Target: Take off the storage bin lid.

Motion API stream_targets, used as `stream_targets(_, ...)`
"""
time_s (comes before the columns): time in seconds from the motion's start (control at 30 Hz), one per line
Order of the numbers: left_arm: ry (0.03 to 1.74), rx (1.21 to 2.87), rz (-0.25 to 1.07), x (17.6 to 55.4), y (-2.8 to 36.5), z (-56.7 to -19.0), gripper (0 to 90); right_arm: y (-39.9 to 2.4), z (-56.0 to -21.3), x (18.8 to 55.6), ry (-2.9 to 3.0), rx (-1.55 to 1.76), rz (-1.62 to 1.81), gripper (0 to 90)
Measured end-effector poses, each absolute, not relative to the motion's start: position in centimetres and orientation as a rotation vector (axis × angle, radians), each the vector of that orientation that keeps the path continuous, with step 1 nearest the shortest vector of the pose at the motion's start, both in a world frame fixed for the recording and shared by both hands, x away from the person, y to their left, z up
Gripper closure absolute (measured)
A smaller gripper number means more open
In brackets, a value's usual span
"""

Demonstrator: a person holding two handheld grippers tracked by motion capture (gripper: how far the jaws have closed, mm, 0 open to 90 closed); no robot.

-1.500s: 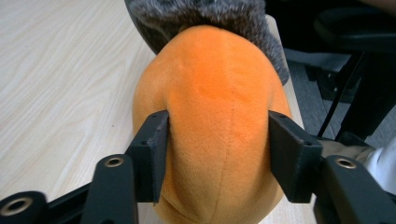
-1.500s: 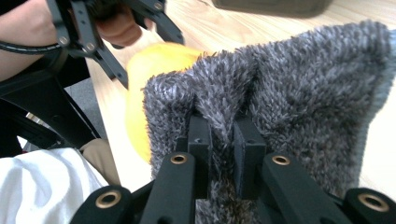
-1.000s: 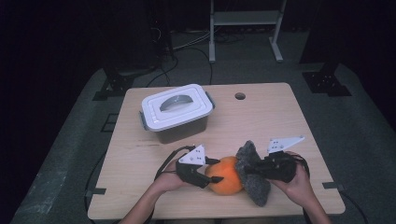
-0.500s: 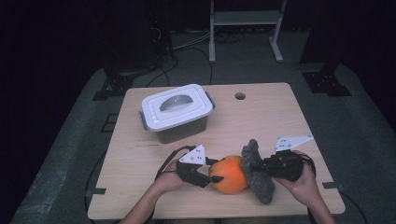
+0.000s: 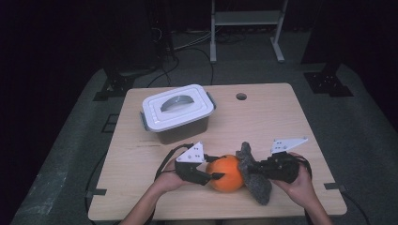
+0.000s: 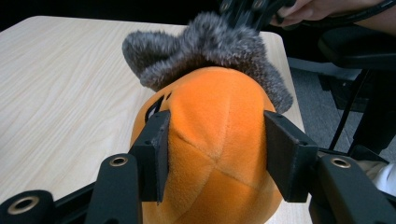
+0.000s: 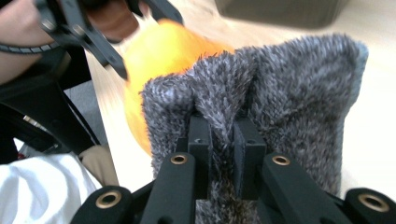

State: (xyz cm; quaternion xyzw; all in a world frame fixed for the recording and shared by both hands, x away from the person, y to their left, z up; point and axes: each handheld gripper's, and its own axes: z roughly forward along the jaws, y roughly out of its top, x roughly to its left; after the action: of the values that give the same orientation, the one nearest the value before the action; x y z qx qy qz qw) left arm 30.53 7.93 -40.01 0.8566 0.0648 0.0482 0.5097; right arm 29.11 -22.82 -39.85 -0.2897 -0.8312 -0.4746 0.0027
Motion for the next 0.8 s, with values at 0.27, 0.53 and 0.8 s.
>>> stream_targets(0.27, 0.161, 2.054, 0.11, 30.6, 7.8, -40.3, 39.7, -21.0, -39.1, 28.7, -2.604, -0.822, -1.522, 79.3)
stream_targets(0.53, 0.184, 2.102, 0.06, 31.1, 7.6, -41.4, 25.5, -22.4, -40.0, 29.2, -2.592, -0.89, -1.489, 79.3)
stream_targets(0.8, 0.168, 2.096, 0.113, 30.5, 7.3, -40.6, 44.5, -21.6, -38.0, 28.4, -2.544, -0.815, -1.6, 79.5)
